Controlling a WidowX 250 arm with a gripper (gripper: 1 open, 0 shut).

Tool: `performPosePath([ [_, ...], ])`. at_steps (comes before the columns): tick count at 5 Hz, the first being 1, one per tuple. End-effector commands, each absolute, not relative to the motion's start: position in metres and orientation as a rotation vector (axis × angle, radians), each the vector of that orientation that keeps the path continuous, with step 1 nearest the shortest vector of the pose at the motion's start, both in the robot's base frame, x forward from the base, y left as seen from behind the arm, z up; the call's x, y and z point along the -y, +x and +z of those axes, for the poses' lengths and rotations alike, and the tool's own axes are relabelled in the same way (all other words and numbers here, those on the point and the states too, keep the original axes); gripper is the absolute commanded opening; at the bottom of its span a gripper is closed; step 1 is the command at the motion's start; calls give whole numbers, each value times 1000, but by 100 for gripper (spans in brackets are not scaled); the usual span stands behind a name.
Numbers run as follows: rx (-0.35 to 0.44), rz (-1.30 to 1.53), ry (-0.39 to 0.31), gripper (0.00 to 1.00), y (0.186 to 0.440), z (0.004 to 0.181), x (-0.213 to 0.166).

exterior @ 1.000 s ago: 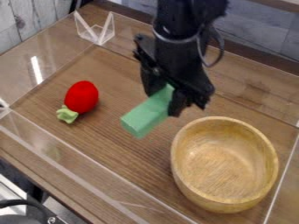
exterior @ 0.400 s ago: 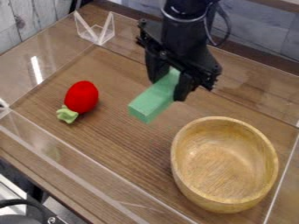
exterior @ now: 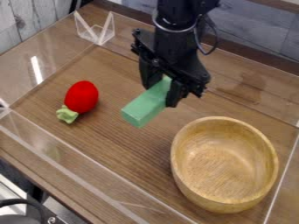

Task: Remove the green stick from the brown bowl and put it on the table

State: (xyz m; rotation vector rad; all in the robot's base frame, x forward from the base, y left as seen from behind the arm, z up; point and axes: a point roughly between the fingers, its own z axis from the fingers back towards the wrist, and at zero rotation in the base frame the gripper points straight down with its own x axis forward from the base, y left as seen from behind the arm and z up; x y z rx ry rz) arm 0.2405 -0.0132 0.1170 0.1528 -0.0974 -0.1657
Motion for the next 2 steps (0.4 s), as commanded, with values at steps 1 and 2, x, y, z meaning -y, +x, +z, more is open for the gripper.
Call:
performPosePath([
  [1,134,-177,152,0,252,131,6],
  [2,130,-253,151,0,246,122,2],
])
